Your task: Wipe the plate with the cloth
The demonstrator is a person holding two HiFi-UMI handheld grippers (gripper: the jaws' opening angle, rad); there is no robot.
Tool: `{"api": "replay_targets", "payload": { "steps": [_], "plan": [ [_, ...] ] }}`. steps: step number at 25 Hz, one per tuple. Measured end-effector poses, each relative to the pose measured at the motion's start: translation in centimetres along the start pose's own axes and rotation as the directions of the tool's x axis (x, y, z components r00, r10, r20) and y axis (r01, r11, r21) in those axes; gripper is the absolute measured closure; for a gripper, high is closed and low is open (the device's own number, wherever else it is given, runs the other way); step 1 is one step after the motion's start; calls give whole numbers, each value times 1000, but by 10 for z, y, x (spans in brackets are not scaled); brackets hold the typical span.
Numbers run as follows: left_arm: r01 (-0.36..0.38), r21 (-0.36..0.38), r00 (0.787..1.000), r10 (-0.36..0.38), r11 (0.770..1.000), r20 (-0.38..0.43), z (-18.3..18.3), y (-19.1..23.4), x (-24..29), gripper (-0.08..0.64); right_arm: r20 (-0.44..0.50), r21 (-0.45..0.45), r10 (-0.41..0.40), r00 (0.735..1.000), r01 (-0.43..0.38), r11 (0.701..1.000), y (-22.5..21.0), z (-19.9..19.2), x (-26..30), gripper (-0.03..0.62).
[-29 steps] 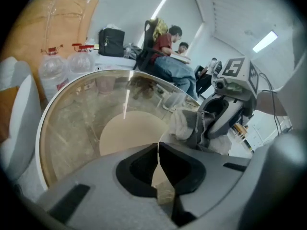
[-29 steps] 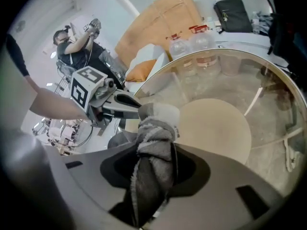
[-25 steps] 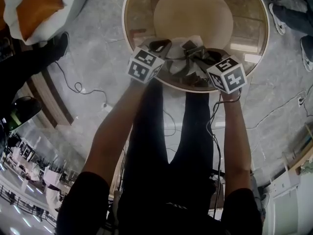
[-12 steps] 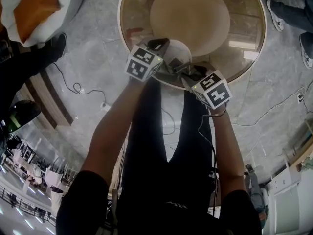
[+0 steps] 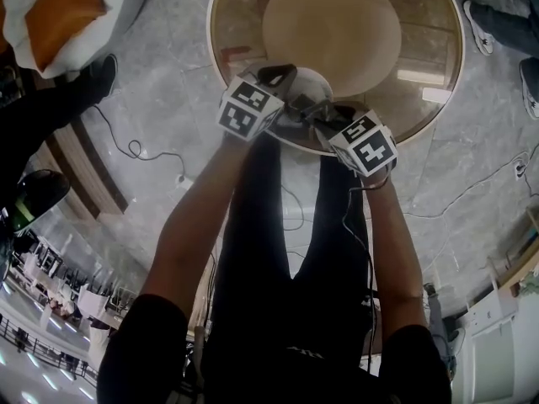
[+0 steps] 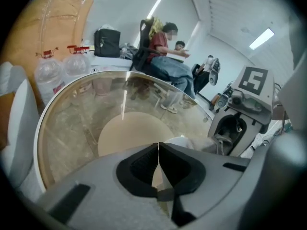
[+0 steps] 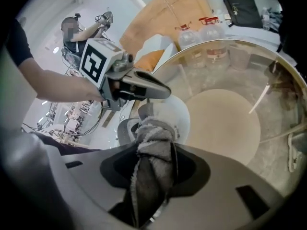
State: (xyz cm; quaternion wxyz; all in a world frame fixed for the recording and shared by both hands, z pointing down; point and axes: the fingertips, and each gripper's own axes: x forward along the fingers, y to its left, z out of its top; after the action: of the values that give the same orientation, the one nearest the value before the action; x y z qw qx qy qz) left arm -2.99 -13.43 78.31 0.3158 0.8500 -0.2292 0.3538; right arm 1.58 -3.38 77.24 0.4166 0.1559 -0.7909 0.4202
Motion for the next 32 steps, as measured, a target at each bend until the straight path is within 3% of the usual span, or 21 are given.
{"api": "replay_targets", "payload": {
  "steps": [6, 11, 16, 22, 28, 32],
  "plan": [
    [12, -26, 1000, -12, 1000, 15, -2, 0, -2, 549, 50, 42, -91, 995, 89, 995, -38, 25, -19, 443],
    [9, -48, 1000, -7, 999, 25, -1, 1, -1, 549, 48, -3, -72, 996, 72, 997, -28, 41, -1, 443],
    [11, -22, 1000, -11, 1000, 17, 0, 2, -2, 549, 23, -14, -34, 999, 34, 999, -13, 21, 1, 443],
    [20, -51, 1000, -18, 999, 25, 0, 3, -9, 548, 49, 29, -40, 998, 39, 999, -14, 7, -7, 443],
    [-49, -174, 992, 69, 984, 110, 8, 20, -58, 548, 97, 70, 18, 995, -25, 997, -5, 10, -16, 443],
    [26, -247, 988, 13, 969, 157, 4, 0, -111, 548, 141, 82, 57, 988, -69, 994, 18, 24, -47, 443]
  ]
}}
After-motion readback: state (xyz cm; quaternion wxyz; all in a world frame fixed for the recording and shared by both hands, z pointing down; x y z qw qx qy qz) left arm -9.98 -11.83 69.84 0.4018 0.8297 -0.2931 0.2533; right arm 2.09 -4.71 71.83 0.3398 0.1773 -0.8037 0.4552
